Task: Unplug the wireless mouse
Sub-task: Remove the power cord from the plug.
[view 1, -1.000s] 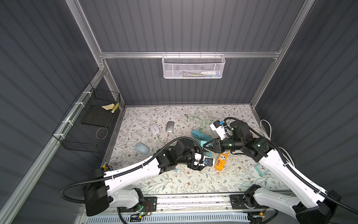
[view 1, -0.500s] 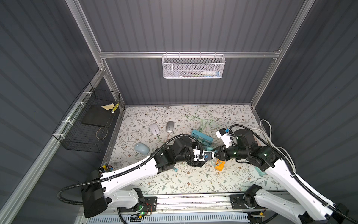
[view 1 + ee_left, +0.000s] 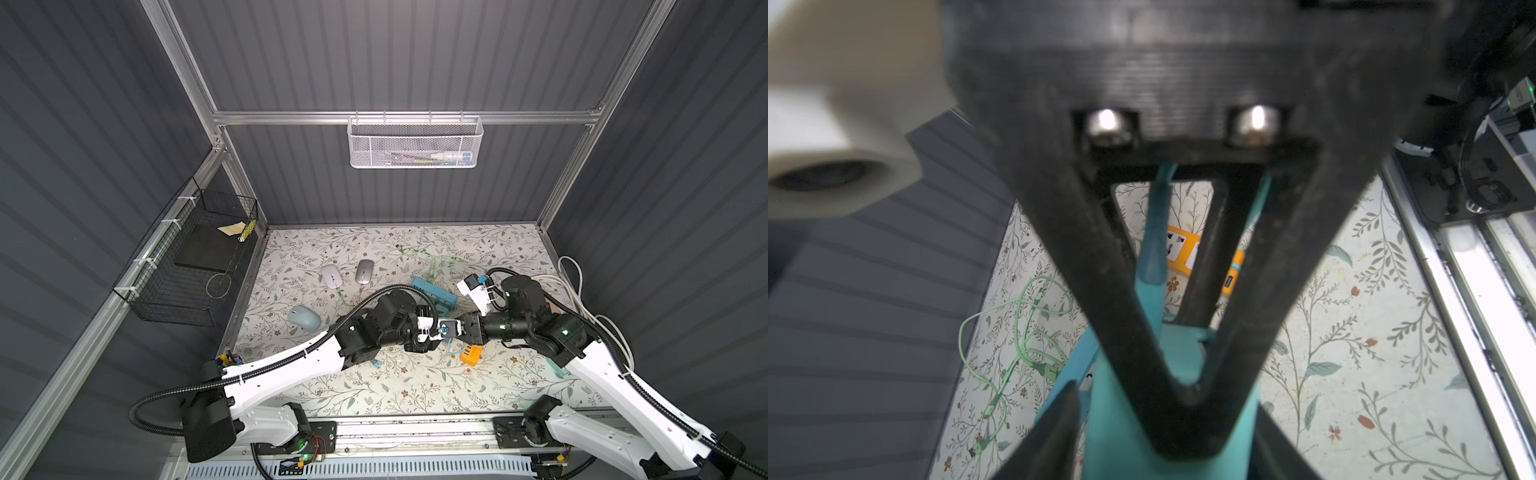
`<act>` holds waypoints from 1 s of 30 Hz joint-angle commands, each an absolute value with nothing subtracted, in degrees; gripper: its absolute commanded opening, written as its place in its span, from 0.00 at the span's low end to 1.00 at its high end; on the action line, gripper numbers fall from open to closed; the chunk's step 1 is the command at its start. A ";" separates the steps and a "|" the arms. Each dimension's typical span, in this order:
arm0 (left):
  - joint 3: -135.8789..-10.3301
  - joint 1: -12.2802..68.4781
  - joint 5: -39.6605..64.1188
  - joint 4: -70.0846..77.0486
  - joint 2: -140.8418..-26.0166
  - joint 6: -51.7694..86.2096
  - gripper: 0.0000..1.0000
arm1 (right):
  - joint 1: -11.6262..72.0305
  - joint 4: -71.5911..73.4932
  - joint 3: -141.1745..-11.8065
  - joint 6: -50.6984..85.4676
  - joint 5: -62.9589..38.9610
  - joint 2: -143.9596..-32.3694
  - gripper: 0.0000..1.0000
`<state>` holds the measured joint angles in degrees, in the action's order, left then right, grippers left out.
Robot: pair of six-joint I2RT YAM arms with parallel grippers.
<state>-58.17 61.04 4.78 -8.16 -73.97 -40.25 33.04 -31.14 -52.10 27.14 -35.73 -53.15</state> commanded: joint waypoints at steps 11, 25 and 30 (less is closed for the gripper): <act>-61.08 60.53 4.80 -11.04 -75.04 -40.58 0.00 | 33.10 -35.42 -54.60 23.51 -31.93 -51.50 0.48; -61.68 60.47 5.08 -12.42 -75.81 -41.18 0.00 | 31.77 -40.02 -56.43 21.97 -29.75 -49.22 0.06; -61.46 60.47 4.83 -12.43 -75.72 -41.49 0.00 | 30.45 -40.53 -56.21 22.38 -28.47 -47.81 0.00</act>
